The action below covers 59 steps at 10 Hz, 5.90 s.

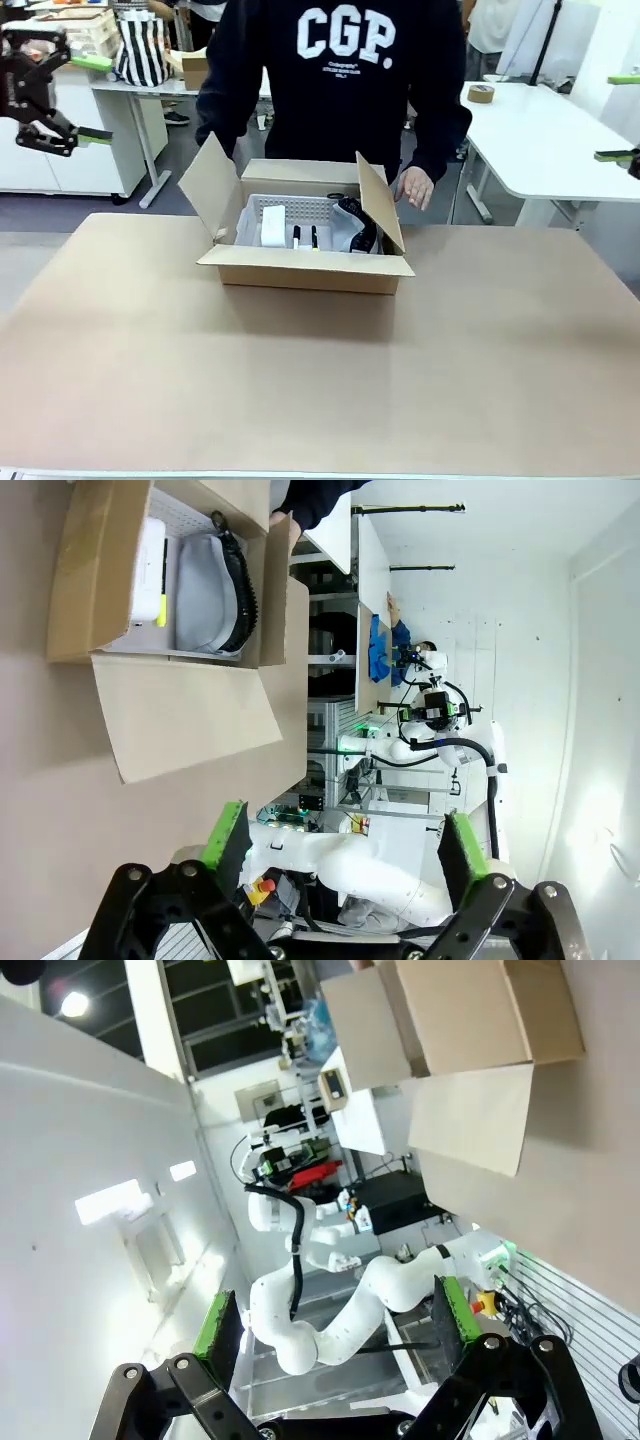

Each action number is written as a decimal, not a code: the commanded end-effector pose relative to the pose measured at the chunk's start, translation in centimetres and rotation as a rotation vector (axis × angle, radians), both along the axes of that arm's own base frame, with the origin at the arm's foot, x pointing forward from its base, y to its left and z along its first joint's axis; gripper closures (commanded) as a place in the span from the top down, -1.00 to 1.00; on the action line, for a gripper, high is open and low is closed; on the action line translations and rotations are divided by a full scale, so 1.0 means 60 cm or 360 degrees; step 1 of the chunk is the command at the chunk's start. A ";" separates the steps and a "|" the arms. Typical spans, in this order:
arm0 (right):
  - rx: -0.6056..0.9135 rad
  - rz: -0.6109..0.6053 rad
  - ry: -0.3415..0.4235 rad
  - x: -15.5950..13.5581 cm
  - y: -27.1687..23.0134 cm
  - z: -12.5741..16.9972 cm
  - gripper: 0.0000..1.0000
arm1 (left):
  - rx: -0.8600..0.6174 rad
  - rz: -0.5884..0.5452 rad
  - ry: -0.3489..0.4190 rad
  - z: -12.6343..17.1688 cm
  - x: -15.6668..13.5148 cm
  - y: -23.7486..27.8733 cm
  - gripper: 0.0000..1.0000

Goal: Pack the gift set into the box.
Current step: Lift both hands away from the flaps of the Package Box, then press and hold the closed box until the human finishes sealing it.

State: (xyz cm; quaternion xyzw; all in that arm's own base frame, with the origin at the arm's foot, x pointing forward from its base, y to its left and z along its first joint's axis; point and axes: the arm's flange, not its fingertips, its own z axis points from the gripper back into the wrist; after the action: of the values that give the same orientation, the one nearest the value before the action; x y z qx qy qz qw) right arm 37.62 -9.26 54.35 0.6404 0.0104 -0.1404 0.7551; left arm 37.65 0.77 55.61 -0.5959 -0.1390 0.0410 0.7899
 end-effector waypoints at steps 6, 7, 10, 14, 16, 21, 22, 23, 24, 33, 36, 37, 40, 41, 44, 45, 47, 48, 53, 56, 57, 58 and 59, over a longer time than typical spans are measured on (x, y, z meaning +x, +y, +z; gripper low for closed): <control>0.0048 -0.0014 0.0009 0.002 0.001 0.004 1.00 | -0.0049 0.0008 0.0015 -0.008 -0.001 0.002 1.00; 0.0048 -0.0014 0.0009 0.002 0.001 0.004 1.00 | -0.0049 0.0008 0.0015 -0.008 -0.001 0.002 1.00; 0.0048 -0.0014 0.0009 0.002 0.001 0.004 1.00 | -0.0049 0.0008 0.0015 -0.008 -0.001 0.002 1.00; 0.0048 -0.0014 0.0009 0.002 0.001 0.004 1.00 | -0.0049 0.0008 0.0015 -0.008 -0.001 0.002 1.00; 0.0048 -0.0014 0.0009 0.002 0.001 0.004 1.00 | -0.0049 0.0008 0.0015 -0.008 -0.001 0.002 1.00; 0.0048 -0.0014 0.0009 0.002 0.001 0.004 1.00 | -0.0049 0.0008 0.0015 -0.008 -0.001 0.002 1.00; 0.0048 -0.0014 0.0009 0.002 0.001 0.004 1.00 | -0.0049 0.0008 0.0015 -0.008 -0.001 0.002 1.00; 0.0048 -0.0014 0.0009 0.002 0.001 0.004 1.00 | -0.0049 0.0008 0.0015 -0.008 -0.001 0.002 1.00; 0.0048 -0.0014 0.0009 0.002 0.001 0.004 1.00 | -0.0049 0.0008 0.0015 -0.008 -0.001 0.002 1.00; 0.0048 -0.0014 0.0009 0.002 0.001 0.004 1.00 | -0.0049 0.0008 0.0015 -0.008 -0.001 0.002 1.00; 0.0048 -0.0014 0.0009 0.002 0.001 0.004 1.00 | -0.0049 0.0008 0.0015 -0.008 -0.001 0.002 1.00; 0.0048 -0.0014 0.0009 0.002 0.001 0.004 1.00 | -0.0049 0.0008 0.0015 -0.008 -0.001 0.002 1.00; 0.0048 -0.0014 0.0009 0.002 0.001 0.004 1.00 | -0.0049 0.0008 0.0015 -0.008 -0.001 0.002 1.00; 0.0048 -0.0014 0.0009 0.002 0.001 0.004 1.00 | -0.0049 0.0008 0.0015 -0.008 -0.001 0.002 1.00; 0.0048 -0.0014 0.0009 0.002 0.001 0.004 1.00 | -0.0049 0.0008 0.0015 -0.008 -0.001 0.002 1.00; 0.0048 -0.0014 0.0009 0.002 0.001 0.004 1.00 | -0.0049 0.0008 0.0015 -0.008 -0.001 0.002 1.00; 0.0048 -0.0014 0.0009 0.002 0.001 0.004 1.00 | -0.0049 0.0008 0.0015 -0.008 -0.001 0.002 1.00; 0.0048 -0.0014 0.0009 0.002 0.001 0.004 1.00 | -0.0049 0.0008 0.0015 -0.008 -0.001 0.002 1.00; 0.0048 -0.0014 0.0009 0.002 0.001 0.004 1.00 | -0.0049 0.0008 0.0015 -0.008 -0.001 0.002 1.00; 0.0048 -0.0014 0.0009 0.002 0.001 0.004 1.00 | -0.0049 0.0008 0.0015 -0.008 -0.001 0.002 1.00; 0.0048 -0.0014 0.0009 0.002 0.001 0.004 1.00 | -0.0049 0.0008 0.0015 -0.008 -0.001 0.002 1.00; 0.0048 -0.0014 0.0009 0.002 0.001 0.004 1.00 | -0.0049 0.0008 0.0015 -0.008 -0.001 0.002 1.00; 0.0048 -0.0014 0.0009 0.002 0.001 0.004 1.00 | -0.0049 0.0008 0.0015 -0.008 -0.001 0.002 1.00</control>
State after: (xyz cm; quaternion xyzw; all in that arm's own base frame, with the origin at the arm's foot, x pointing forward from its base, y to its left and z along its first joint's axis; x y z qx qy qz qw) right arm 37.58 -9.41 54.19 0.6397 0.0124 -0.1430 0.7551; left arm 37.66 1.13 55.09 -0.5984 -0.1331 0.0474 0.7886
